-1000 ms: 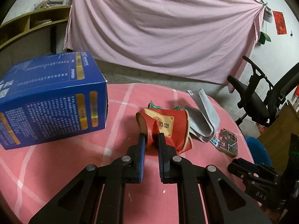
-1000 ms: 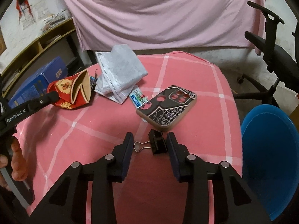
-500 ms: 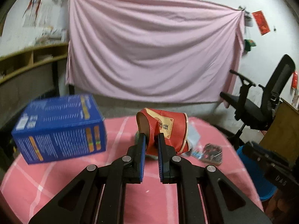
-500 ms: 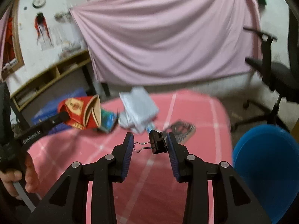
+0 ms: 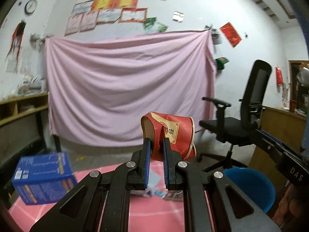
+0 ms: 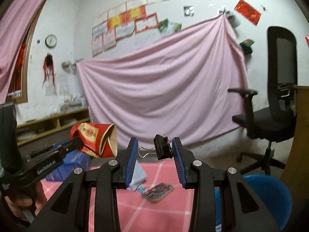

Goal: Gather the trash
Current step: 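Lift the red packet and clip and carry both tools over the blue bin, then open the left tool over the bin while the right tool opens too, then move both tools back over the table toward the green packet and phone case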

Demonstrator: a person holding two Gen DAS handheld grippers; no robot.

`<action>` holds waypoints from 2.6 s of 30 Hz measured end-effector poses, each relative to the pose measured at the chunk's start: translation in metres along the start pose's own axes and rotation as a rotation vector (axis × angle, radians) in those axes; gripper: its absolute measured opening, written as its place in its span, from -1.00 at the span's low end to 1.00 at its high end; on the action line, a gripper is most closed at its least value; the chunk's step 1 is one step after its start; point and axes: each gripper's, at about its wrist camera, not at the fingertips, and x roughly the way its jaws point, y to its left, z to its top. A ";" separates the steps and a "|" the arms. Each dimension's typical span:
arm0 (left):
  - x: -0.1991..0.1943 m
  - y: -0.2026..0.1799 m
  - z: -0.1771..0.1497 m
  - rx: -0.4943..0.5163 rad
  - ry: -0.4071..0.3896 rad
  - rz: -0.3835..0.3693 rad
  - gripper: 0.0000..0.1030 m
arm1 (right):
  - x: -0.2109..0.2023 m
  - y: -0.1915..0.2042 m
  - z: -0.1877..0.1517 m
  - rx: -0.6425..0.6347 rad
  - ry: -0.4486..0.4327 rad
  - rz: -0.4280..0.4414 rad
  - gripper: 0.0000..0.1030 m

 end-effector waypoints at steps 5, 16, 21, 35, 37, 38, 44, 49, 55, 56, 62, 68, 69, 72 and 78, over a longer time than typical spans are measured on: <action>0.005 -0.032 0.004 0.040 -0.005 -0.055 -0.82 | -0.018 -0.019 0.003 0.029 -0.056 -0.042 -0.34; 0.032 -0.119 0.001 0.102 0.051 -0.179 -0.82 | -0.060 -0.085 -0.007 0.113 -0.046 -0.177 -0.33; 0.048 -0.150 -0.008 0.110 0.114 -0.227 -0.82 | -0.068 -0.108 -0.015 0.152 -0.001 -0.220 -0.33; 0.094 -0.182 -0.025 0.078 0.333 -0.290 -0.81 | -0.049 -0.154 -0.042 0.303 0.196 -0.265 -0.32; 0.099 -0.181 -0.027 0.061 0.361 -0.286 -0.81 | -0.047 -0.157 -0.045 0.319 0.212 -0.267 -0.32; 0.102 -0.180 -0.027 0.050 0.374 -0.298 -0.81 | -0.047 -0.157 -0.045 0.326 0.217 -0.269 -0.32; 0.108 -0.176 -0.033 0.048 0.421 -0.306 -0.47 | -0.050 -0.162 -0.046 0.346 0.216 -0.291 -0.23; 0.103 -0.167 -0.036 0.037 0.420 -0.278 -0.47 | -0.048 -0.162 -0.045 0.348 0.217 -0.297 -0.20; 0.100 -0.152 -0.032 0.002 0.405 -0.251 -0.40 | -0.047 -0.160 -0.043 0.338 0.212 -0.297 -0.14; 0.100 -0.150 -0.031 -0.001 0.403 -0.248 -0.40 | -0.046 -0.160 -0.042 0.336 0.211 -0.297 -0.13; 0.092 -0.130 -0.021 -0.014 0.373 -0.222 -0.35 | -0.039 -0.154 -0.037 0.328 0.196 -0.290 -0.08; 0.081 -0.092 -0.008 -0.070 0.318 -0.169 -0.20 | -0.031 -0.131 -0.021 0.286 0.143 -0.263 0.08; 0.078 -0.086 -0.006 -0.075 0.308 -0.157 -0.19 | -0.030 -0.126 -0.019 0.276 0.130 -0.261 0.14; 0.067 -0.064 0.001 -0.089 0.263 -0.116 -0.08 | -0.025 -0.110 -0.011 0.250 0.094 -0.244 0.28; 0.044 -0.016 0.009 -0.134 0.185 -0.034 0.10 | -0.012 -0.077 -0.001 0.211 0.022 -0.198 0.50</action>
